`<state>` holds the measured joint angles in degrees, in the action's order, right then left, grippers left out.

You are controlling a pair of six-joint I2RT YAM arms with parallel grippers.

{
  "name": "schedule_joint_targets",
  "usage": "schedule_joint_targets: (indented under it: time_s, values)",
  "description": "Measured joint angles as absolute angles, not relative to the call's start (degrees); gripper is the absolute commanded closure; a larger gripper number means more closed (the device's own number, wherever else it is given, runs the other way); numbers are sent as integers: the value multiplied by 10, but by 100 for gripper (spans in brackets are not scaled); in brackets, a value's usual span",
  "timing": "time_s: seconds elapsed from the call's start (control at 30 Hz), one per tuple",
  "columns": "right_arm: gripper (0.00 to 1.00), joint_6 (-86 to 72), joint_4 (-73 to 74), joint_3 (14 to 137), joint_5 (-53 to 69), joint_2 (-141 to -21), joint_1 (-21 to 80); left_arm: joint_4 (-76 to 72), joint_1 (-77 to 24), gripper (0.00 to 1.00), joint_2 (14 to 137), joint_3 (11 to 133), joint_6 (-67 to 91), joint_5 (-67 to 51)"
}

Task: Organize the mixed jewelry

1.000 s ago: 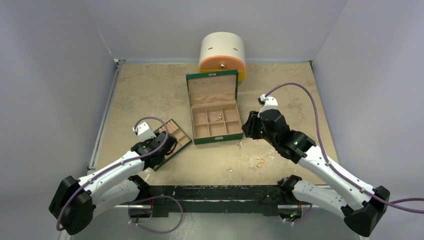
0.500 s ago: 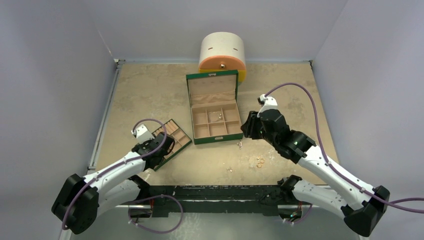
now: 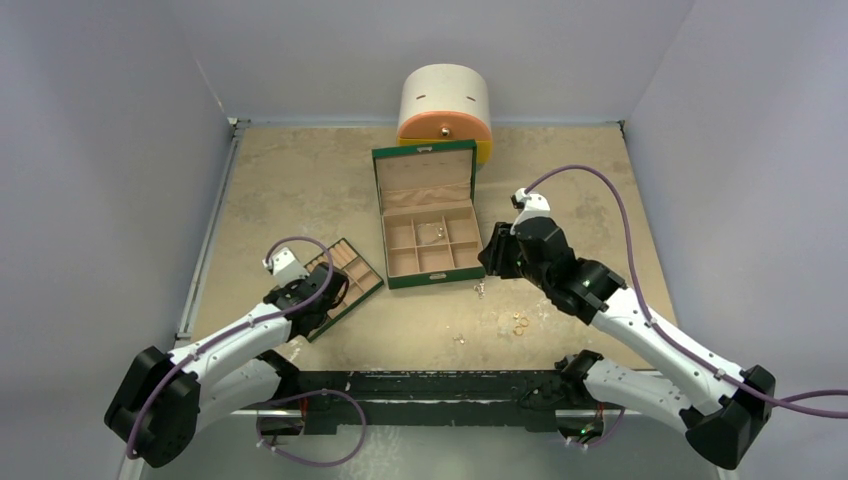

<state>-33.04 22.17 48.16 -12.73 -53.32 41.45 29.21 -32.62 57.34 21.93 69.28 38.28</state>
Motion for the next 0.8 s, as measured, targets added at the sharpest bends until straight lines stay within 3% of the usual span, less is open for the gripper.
schedule_joint_targets:
  time_s: [0.07,0.43,0.8]
  values:
    - [60,-333,220,482,-124,-536,415,292,-326,100,574,219,693,383]
    - [60,-336,219,482,-124,-540,415,317,-326,100,550,228,676,376]
    - [59,-339,219,482,-124,-540,415,391,-326,100,494,324,651,388]
